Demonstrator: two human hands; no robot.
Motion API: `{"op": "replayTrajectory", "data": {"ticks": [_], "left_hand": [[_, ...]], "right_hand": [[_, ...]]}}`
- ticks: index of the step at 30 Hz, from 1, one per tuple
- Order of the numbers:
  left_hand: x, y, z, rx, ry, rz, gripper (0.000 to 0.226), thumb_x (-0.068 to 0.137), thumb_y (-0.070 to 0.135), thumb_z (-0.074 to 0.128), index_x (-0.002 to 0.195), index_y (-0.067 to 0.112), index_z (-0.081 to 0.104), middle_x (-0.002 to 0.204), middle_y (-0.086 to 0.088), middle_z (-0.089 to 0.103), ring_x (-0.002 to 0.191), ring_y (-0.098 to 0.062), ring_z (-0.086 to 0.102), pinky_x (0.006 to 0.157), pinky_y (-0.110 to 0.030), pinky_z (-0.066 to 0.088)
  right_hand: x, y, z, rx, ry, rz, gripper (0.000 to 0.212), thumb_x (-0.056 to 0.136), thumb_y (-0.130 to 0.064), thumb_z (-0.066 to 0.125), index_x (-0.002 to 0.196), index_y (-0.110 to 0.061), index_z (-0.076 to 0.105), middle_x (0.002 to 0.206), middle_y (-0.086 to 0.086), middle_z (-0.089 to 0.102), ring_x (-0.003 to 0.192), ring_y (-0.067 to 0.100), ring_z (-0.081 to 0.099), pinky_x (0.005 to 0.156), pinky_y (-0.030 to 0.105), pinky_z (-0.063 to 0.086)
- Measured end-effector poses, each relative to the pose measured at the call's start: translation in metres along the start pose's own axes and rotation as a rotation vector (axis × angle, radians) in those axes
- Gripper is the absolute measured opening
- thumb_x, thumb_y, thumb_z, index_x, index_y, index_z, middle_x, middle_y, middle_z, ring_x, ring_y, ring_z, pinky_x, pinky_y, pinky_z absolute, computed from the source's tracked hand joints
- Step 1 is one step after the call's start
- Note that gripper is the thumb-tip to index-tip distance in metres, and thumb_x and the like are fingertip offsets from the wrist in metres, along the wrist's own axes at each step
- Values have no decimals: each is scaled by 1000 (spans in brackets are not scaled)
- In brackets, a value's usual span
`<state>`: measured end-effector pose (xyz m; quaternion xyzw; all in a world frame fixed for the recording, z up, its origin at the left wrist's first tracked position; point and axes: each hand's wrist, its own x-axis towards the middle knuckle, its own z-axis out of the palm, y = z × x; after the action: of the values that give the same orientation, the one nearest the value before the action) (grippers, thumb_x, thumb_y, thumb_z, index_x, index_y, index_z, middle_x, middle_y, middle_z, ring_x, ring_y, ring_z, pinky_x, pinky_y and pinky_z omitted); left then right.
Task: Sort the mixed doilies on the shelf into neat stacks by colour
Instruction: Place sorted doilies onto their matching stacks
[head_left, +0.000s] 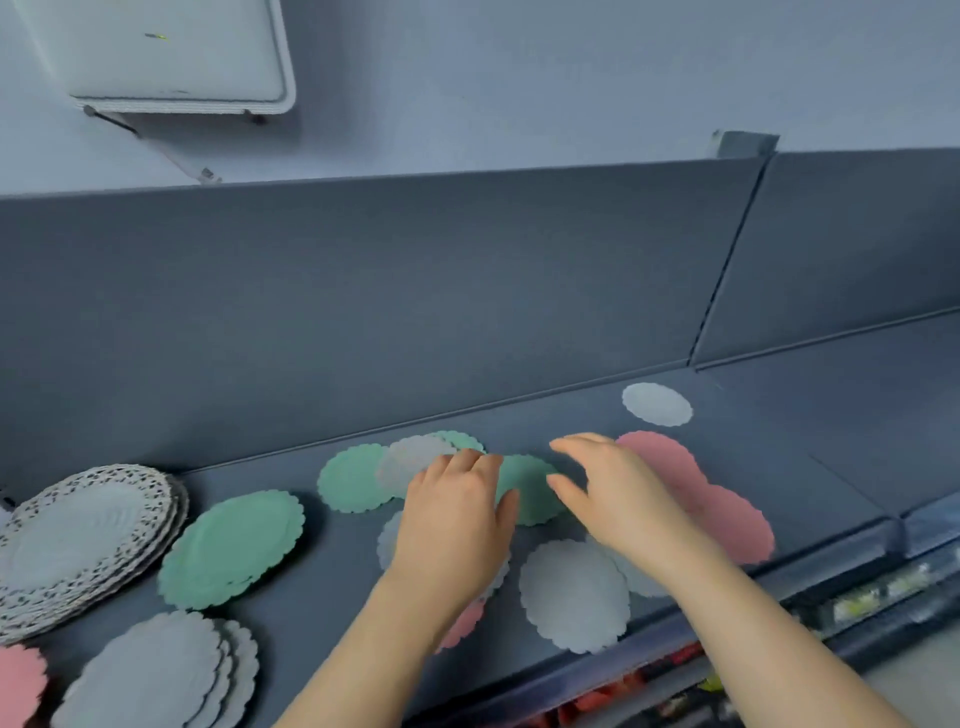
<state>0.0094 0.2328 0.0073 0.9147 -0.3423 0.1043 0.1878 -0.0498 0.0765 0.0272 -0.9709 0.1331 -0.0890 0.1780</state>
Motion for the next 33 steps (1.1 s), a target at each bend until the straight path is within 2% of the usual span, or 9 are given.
{"op": "replayTrajectory", "data": {"ticks": [5,10,14,18,21,25,27,30,33], "left_hand": [[44,64,52,-10,-138,-24,37,93,40,46,121,18,54,120,-3,59,109,-28,52,90,-35,41],[98,109,96,-14,-314,-69,35,90,42,52,108,12,54,117,-8,55,110,-31,48,88,-38,40],[125,121,114,58,-388,-105,45,84,48,58,111,13,51,117,-6,53,111,-29,47,89,-38,39],[137,121,118,-151,-462,-246,55,73,43,74,111,11,52,114,-7,53,101,-27,53,84,-35,46],[130,121,117,-259,-369,-347,55,69,38,79,108,12,51,103,-1,56,93,-23,53,76,-31,44],[110,121,105,-347,-39,-396,32,77,25,72,84,13,43,71,6,47,74,-23,44,51,-24,28],[98,120,96,-381,87,-439,27,80,19,69,83,13,43,69,8,47,71,-22,44,51,-23,28],[81,120,87,-374,164,-468,27,81,18,69,94,13,46,77,3,53,75,-23,48,59,-29,32],[66,115,80,-355,222,-510,27,83,18,67,98,16,45,76,5,52,73,-21,49,55,-28,32]], "right_hand": [[-2,88,-25,-10,-46,76,34,91,-25,55,124,-18,59,132,-3,57,125,19,50,100,30,40],[5,154,-39,11,-91,105,46,91,-28,58,136,-22,49,138,-4,53,124,18,50,102,33,42],[14,184,-40,24,-130,75,46,91,-30,58,136,-22,50,137,-5,53,124,15,50,100,30,42],[19,200,-40,49,-164,54,45,91,-31,57,135,-22,50,137,-4,53,120,17,52,98,31,43],[22,207,-38,89,-188,70,50,90,-34,58,137,-20,47,140,-3,51,125,16,50,102,32,41],[29,207,-32,156,-240,79,67,83,-41,65,141,-19,40,143,-1,46,130,17,44,105,34,39],[33,200,-28,127,-295,49,69,81,-41,68,140,-17,40,140,2,45,129,20,42,104,35,39],[41,193,-24,89,-324,50,65,76,-38,72,130,-15,46,129,5,45,120,23,42,97,37,43],[46,184,-25,141,-327,53,61,71,-28,76,124,-19,47,121,0,38,103,20,51,79,34,51]]}}
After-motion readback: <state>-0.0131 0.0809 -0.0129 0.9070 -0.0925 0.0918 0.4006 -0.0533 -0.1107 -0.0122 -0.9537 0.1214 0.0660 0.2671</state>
